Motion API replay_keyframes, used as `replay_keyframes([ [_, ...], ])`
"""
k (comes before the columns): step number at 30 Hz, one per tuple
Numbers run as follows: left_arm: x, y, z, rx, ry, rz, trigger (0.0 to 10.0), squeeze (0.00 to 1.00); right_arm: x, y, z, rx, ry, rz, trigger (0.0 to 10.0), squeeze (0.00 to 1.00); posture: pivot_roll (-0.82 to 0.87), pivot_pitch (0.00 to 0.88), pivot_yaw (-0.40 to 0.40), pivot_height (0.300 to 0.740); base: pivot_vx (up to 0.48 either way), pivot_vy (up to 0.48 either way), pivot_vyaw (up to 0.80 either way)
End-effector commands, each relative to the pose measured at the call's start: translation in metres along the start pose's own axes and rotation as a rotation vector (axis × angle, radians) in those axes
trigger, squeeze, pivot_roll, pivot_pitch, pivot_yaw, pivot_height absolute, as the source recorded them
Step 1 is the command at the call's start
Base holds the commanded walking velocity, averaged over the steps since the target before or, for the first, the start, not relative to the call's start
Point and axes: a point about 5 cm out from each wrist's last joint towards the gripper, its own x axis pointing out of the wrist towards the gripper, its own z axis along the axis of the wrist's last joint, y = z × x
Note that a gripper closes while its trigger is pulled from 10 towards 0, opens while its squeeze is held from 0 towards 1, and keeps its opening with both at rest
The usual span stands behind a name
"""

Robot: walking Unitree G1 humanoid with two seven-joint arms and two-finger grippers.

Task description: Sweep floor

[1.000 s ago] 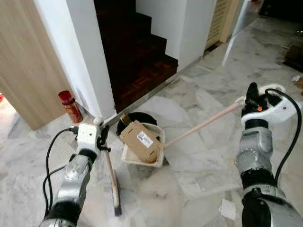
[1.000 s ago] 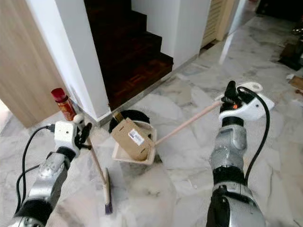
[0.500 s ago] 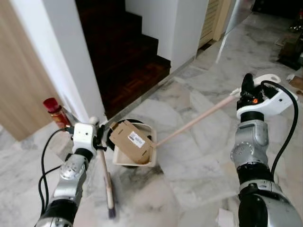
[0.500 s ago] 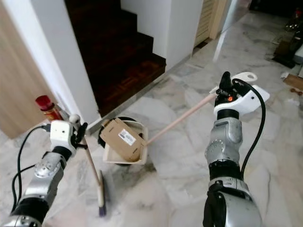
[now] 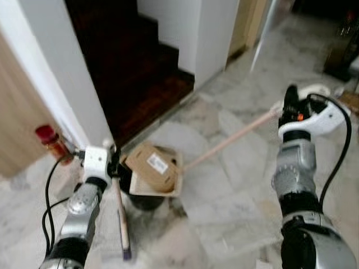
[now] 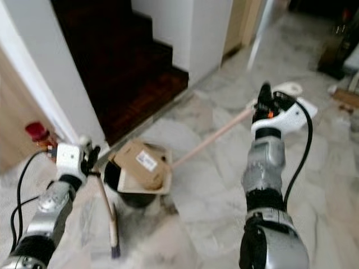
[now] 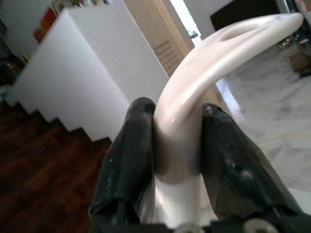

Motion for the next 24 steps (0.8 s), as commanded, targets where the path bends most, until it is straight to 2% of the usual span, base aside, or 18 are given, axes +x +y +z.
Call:
replay_keyframes([
  [1,0.003,0.006,0.013,0.006,-0.067,0.009,10.0,0.00,0.009,0.020,0.012,-0.010,-0.059,0.073,10.0,0.00,0.05,0.047,0.006,0.740,0.255,0.000,0.80],
  [3,0.003,0.005,0.015,-0.003,-0.087,-0.001,10.0,0.00,0.009,0.021,0.010,-0.007,-0.053,0.071,10.0,0.00,0.05,0.047,0.005,0.740,0.000,0.000,0.71],
  [17,0.002,0.004,0.014,0.001,-0.080,-0.001,10.0,0.00,0.011,0.021,0.011,-0.005,-0.047,0.061,10.0,0.00,0.05,0.039,0.002,0.740,0.000,0.000,0.00],
  [20,0.002,0.004,0.013,0.001,-0.079,0.000,10.0,0.00,0.016,0.025,0.013,-0.053,-0.039,0.073,10.0,0.00,0.05,0.039,0.002,0.740,0.000,0.000,0.00],
  [24,0.002,0.003,0.013,0.000,-0.079,0.002,10.0,0.00,0.023,0.032,0.020,-0.053,-0.057,0.086,10.0,0.00,0.05,0.035,-0.004,0.740,0.000,0.000,0.00],
])
